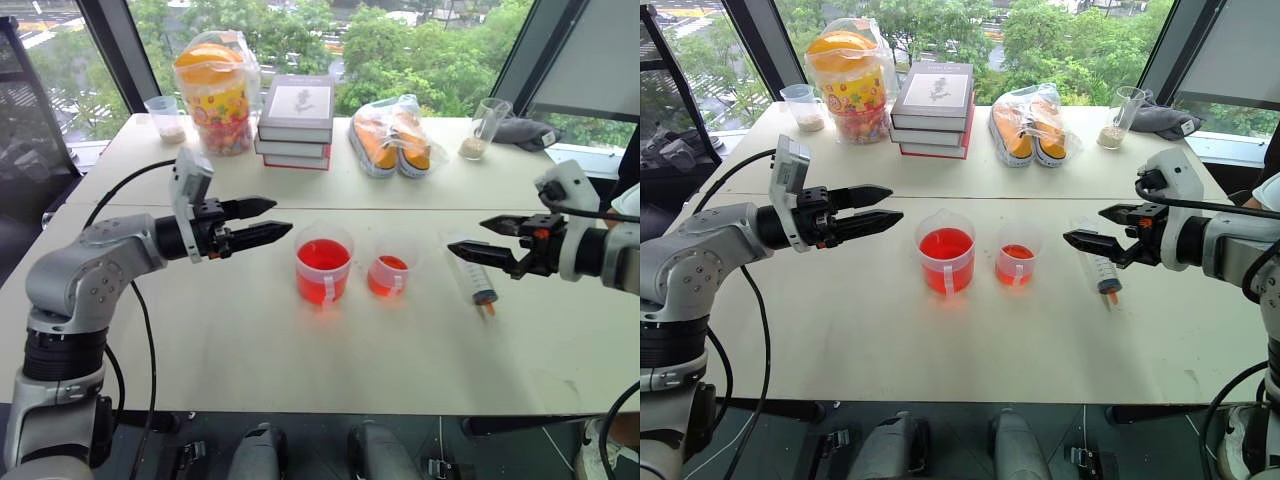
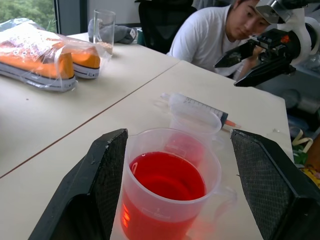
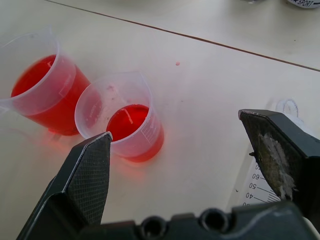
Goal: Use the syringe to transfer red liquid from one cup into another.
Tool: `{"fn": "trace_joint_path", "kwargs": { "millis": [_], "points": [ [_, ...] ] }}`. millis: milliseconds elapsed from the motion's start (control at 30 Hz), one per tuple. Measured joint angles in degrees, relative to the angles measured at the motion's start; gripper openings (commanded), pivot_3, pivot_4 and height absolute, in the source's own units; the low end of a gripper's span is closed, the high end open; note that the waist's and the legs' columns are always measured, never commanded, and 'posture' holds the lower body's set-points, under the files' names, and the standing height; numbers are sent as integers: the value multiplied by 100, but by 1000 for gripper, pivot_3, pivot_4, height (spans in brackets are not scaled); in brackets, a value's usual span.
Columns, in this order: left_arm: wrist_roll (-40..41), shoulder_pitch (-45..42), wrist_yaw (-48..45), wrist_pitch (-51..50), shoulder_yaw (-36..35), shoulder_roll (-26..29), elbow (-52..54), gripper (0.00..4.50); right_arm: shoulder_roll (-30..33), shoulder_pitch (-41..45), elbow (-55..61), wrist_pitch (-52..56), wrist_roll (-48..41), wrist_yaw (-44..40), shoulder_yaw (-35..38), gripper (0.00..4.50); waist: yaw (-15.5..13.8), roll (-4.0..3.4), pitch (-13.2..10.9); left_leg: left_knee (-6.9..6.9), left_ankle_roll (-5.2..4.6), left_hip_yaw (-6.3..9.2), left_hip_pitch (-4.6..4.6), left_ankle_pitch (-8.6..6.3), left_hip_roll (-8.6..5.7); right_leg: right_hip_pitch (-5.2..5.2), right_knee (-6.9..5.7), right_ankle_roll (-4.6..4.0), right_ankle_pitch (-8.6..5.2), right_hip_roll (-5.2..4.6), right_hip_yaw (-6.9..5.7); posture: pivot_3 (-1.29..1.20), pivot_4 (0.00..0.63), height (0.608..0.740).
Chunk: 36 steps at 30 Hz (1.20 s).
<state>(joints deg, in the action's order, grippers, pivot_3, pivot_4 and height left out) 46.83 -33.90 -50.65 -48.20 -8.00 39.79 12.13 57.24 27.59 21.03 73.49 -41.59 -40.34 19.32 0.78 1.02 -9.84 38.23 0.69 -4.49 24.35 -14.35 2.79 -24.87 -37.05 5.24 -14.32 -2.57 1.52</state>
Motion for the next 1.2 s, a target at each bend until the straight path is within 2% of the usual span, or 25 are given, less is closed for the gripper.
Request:
{"fn": "trace_joint_path", "kwargs": {
  "millis": [533,800,967,1200],
  "points": [
    [-12,-210,-232,18,13,148,-237,3365,129,-83,73,345,-194,272,160,4454,-3,0,0,0,0,-1,1,0,0,0,2,-9,-5,0,0,0,150,740],
    [-128,-237,-347,142,61,119,-255,3365,170,507,-456,1166,-132,776,121,4454,5,0,0,-1,0,-2,1,0,0,-3,0,-9,-5,-1,2,0,150,740],
    [-228,-234,-435,162,219,58,-310,3365,439,1250,-1294,1628,51,794,-617,4454,17,0,0,0,0,-4,1,0,0,-5,3,-12,-6,-1,4,0,150,740],
    [-318,-273,-579,286,285,12,-442,3365,298,2254,-3084,1311,693,468,-2177,4454,25,0,0,-3,0,-9,7,0,0,-14,3,-11,-6,0,6,0,150,740]
  ]
}}
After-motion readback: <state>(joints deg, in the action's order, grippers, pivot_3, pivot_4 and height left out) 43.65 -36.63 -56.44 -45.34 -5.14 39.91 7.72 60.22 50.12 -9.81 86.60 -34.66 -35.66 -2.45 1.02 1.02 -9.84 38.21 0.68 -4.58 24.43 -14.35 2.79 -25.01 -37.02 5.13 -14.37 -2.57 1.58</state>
